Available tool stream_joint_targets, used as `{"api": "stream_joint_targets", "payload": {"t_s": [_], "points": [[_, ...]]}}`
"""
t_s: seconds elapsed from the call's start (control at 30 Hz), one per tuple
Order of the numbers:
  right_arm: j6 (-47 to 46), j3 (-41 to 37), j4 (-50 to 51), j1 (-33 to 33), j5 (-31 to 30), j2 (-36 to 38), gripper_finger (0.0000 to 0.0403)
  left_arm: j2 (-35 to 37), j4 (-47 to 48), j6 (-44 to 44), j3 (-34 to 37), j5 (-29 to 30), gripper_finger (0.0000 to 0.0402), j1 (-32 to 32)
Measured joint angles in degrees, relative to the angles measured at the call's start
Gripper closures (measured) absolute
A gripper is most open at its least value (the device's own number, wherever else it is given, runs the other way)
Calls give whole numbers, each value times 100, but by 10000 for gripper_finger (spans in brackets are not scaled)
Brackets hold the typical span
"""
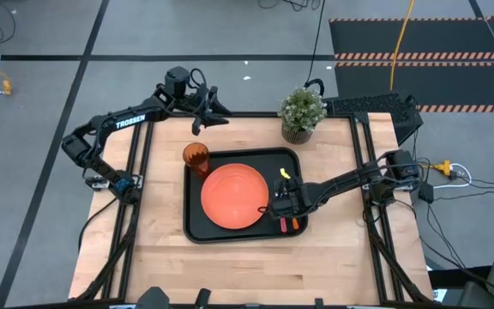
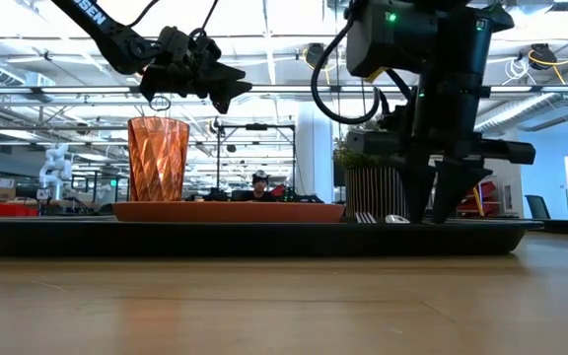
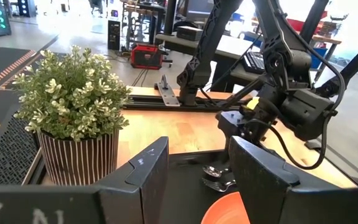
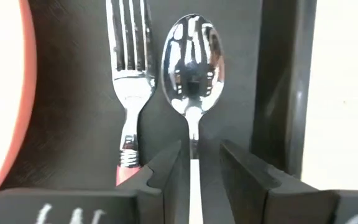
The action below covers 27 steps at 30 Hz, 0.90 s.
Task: Pick and place plate/cup/fork/spoon on tray
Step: Adjust the black serving tray
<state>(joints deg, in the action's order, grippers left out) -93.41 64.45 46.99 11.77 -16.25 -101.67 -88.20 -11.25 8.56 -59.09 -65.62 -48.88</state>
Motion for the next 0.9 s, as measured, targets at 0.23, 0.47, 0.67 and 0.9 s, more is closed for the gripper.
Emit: {"api": "stream_joint_targets", "payload": {"t_s": [0.23,0.47,0.67,0.9], "points": [[-36,2,370,0,-12,17,296,2,0,0,0,-1,229,0],[-37,72,402,15,-42,82,296,2,26,39,0,0,229,0],[-21,227,354,266,-802,557,296,2,31,-7,0,1,229,43],[1224,238,-885,789,-2001,1120,296,20,291,284,-2,-810,229,414]]}}
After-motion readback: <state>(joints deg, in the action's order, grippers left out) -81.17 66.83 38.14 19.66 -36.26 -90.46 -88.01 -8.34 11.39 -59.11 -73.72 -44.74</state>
